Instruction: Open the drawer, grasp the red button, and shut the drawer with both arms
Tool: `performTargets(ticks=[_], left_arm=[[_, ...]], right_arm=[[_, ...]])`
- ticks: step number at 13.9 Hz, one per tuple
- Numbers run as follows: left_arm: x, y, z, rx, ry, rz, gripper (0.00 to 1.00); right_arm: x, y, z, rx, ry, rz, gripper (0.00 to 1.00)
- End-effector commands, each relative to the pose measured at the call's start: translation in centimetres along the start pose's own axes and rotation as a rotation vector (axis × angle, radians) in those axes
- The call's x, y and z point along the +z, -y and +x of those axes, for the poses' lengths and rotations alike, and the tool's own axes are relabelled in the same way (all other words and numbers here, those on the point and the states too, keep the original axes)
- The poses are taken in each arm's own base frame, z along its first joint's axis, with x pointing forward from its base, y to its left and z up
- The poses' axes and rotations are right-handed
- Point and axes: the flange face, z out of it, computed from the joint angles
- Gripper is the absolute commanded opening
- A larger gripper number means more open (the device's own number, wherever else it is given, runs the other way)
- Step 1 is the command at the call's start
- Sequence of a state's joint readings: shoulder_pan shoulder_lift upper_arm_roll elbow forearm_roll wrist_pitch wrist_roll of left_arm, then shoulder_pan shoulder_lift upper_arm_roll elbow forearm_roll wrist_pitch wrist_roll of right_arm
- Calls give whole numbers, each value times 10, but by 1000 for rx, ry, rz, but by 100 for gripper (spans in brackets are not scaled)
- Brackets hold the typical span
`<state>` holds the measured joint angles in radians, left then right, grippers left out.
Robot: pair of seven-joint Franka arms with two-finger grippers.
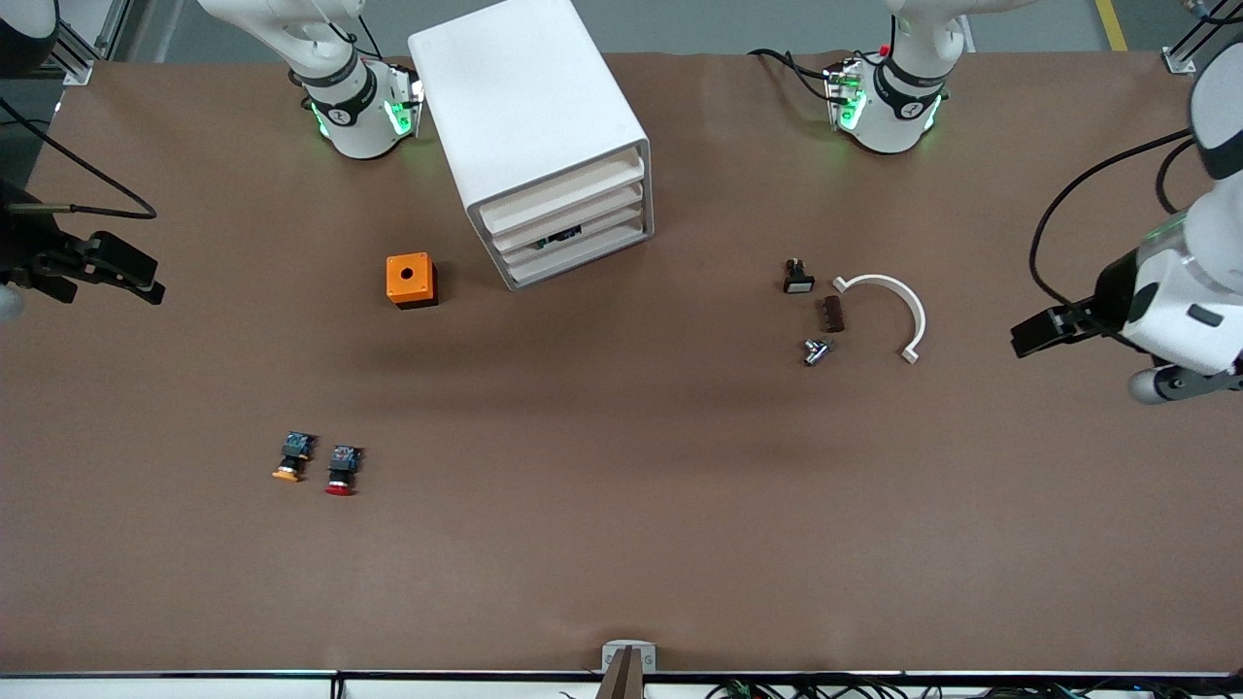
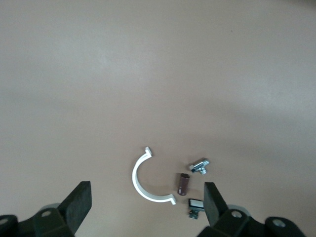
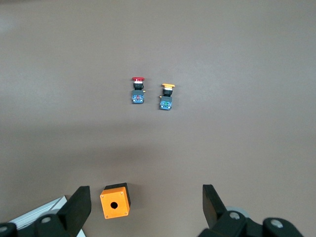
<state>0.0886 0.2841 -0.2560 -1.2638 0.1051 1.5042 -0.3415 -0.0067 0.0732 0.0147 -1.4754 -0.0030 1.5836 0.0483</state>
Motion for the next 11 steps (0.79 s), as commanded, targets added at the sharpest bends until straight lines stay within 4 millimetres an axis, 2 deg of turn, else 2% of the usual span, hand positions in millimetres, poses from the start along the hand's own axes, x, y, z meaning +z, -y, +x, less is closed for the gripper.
performTargets(ticks=[1, 7, 9, 11], left_arm=[[-12, 14, -8, 22, -8, 9, 100], [-19, 12, -18, 29, 6, 16, 100], [-29, 10, -28, 37, 7, 21, 100], [-37, 11, -49, 63, 0, 37, 100]], right_arm=[[-1, -2, -5, 24, 3, -3, 100], [-2, -4, -6, 62, -17, -2, 100], [0, -3, -11, 61, -31, -2, 100], [-1, -3, -12, 61, -33, -2, 100]])
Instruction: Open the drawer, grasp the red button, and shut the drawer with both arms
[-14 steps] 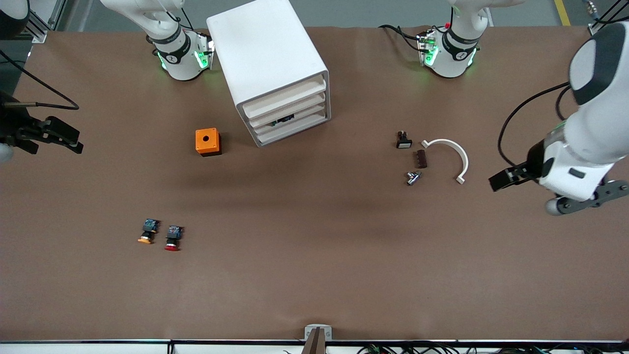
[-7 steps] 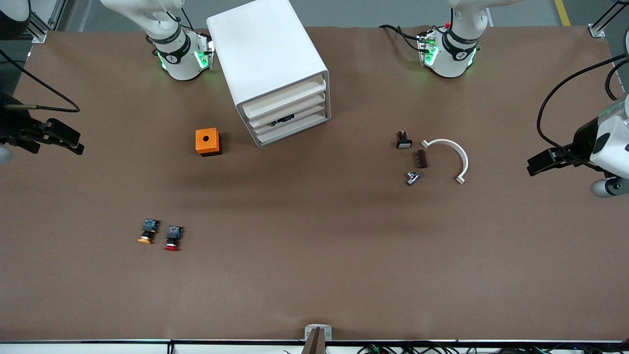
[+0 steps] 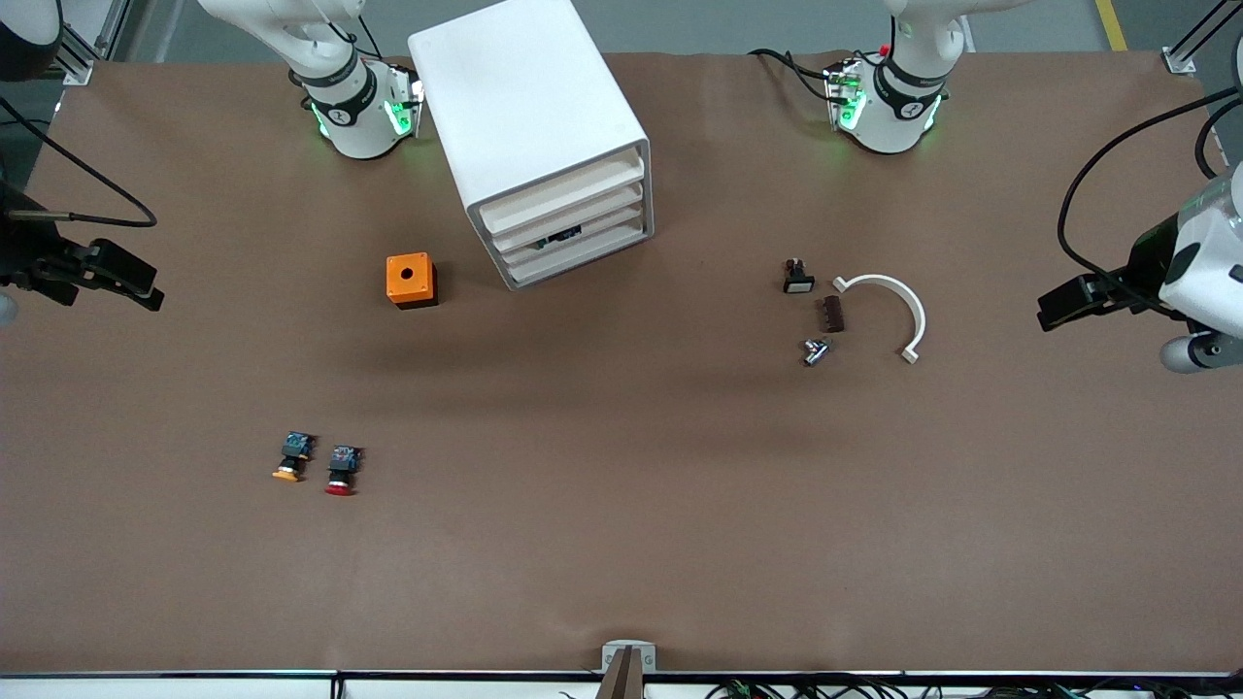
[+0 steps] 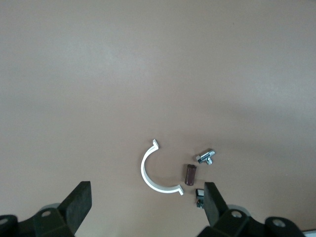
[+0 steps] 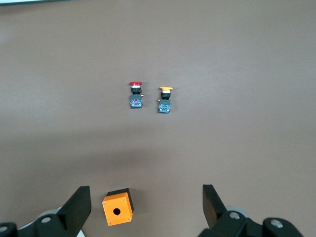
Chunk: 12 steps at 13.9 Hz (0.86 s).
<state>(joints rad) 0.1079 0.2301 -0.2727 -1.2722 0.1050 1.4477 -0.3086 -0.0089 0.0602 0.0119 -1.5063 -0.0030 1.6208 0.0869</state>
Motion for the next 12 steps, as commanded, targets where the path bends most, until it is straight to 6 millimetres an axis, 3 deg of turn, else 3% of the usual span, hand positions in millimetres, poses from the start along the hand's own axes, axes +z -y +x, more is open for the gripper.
performTargets(ticks=[1, 5, 8, 10, 12], left_arm=[[-14, 6, -37, 29, -12, 33, 100], [-13, 26, -66, -3, 7, -37, 100], [-5, 17, -91, 17, -2, -39, 100], [-4, -5, -98, 42, -1, -21, 100], [-7, -5, -103, 45, -7, -17, 100]], right_arm=[[-5, -1, -11, 17, -12, -2, 100], [-6, -1, -13, 17, -12, -2, 100], [-6, -1, -13, 17, -10, -3, 100], [-6, -3, -12, 20, -15, -2, 100], [-6, -3, -12, 20, -15, -2, 100]])
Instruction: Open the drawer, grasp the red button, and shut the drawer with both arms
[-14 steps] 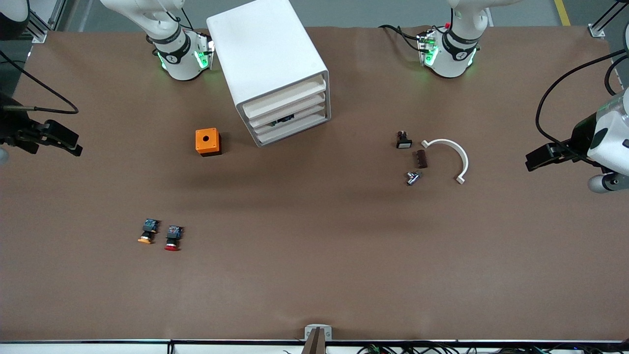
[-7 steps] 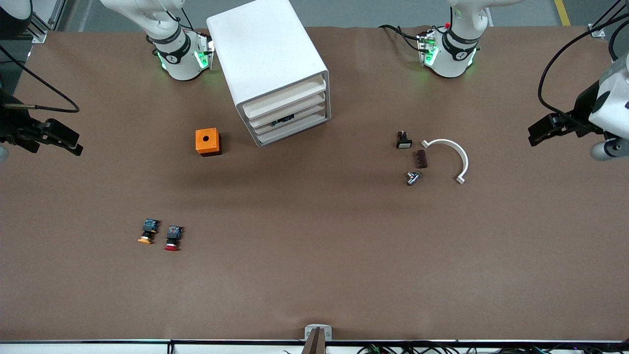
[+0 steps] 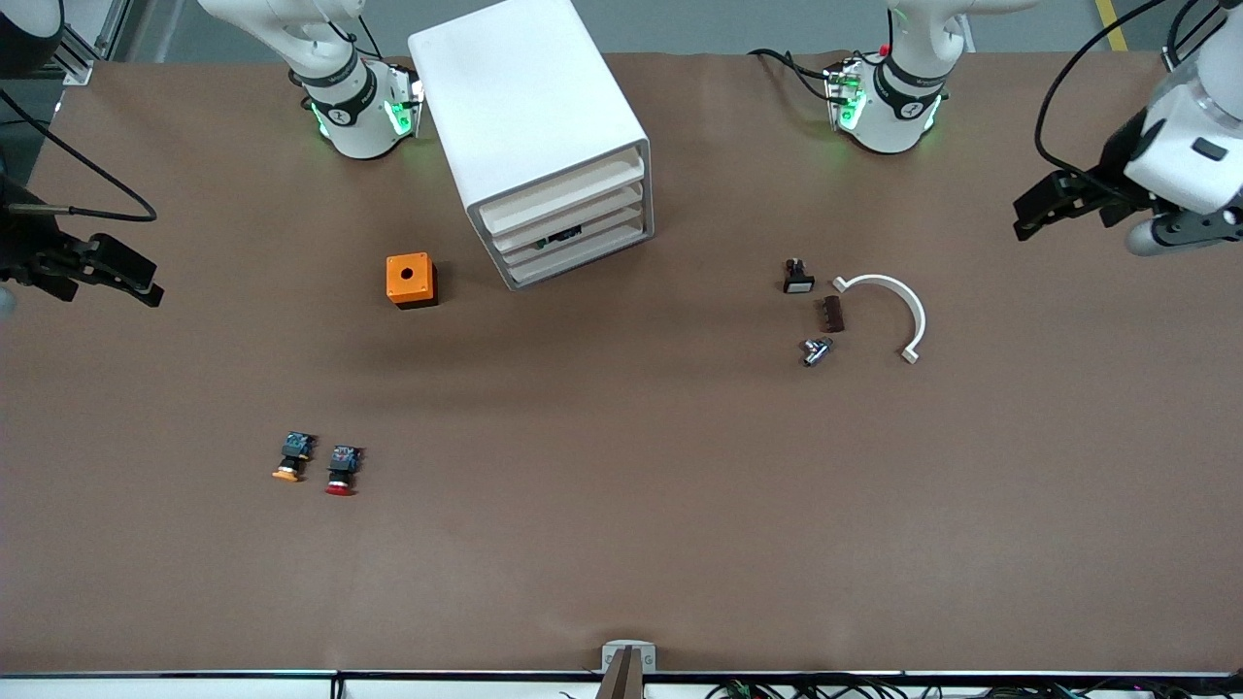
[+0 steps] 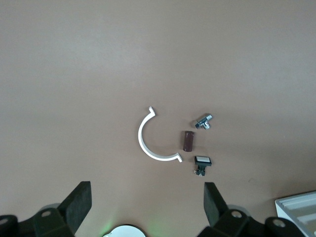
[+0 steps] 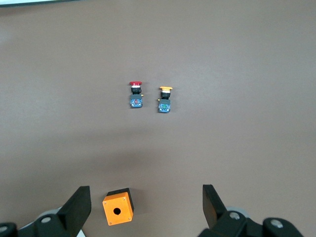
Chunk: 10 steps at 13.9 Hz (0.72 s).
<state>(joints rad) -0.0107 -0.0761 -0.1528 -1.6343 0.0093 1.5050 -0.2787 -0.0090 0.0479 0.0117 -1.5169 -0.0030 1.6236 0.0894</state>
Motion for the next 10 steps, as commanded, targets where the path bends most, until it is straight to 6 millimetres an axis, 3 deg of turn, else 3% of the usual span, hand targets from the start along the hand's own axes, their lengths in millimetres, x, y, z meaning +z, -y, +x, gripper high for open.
performTargets(ticks=[1, 5, 10], left_arm=[[-1, 2, -16, 0, -16, 6, 100], [-6, 21, -4, -17, -26, -3, 100], [-6, 22, 2, -28, -7, 3, 100]], right_arm=[[-4, -6, -8, 20, -12, -1, 100], [-4, -8, -9, 19, -7, 1, 100], [-4, -7, -9, 14, -9, 0, 100]])
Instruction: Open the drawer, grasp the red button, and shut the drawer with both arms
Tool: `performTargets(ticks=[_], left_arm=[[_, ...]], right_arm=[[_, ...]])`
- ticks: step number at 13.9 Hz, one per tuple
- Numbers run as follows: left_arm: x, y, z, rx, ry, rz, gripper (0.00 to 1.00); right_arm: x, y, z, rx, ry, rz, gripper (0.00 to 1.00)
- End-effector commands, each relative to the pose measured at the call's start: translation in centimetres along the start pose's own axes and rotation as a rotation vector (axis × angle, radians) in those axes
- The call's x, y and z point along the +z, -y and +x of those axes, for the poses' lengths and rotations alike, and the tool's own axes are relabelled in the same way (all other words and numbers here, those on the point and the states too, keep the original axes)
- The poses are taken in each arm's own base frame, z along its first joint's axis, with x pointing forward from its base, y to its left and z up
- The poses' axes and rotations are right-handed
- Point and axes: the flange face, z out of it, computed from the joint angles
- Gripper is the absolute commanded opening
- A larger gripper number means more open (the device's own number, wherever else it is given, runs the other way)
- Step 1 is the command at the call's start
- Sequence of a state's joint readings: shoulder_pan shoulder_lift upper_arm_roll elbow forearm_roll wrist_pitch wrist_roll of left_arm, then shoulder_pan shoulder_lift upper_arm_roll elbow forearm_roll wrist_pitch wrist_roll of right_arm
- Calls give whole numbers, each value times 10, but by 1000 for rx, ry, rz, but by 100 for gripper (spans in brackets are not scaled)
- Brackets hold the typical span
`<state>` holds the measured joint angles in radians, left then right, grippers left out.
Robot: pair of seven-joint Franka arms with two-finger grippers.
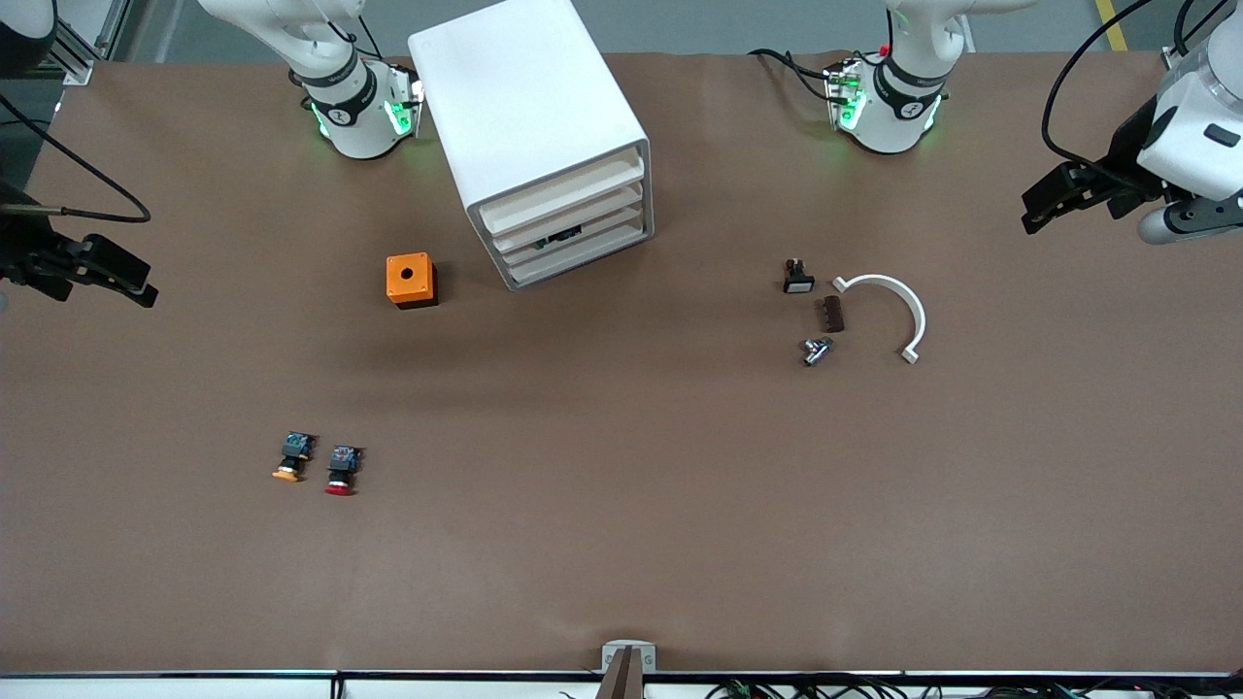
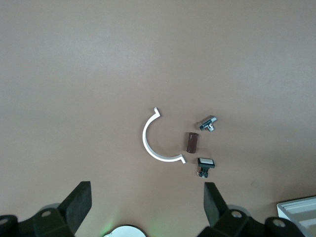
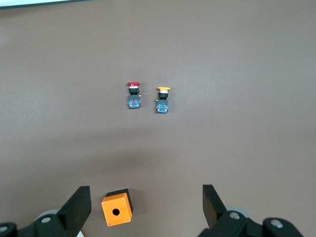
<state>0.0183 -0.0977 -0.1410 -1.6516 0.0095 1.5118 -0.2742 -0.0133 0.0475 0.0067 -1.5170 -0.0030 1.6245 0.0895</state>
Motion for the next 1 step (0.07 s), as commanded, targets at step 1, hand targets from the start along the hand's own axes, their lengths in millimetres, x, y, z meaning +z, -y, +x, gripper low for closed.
performTargets(ticks=[1], left_arm=[[-3, 0, 5, 10, 4, 5, 100]], right_arm=[[-5, -2, -9, 7, -9, 1, 100]])
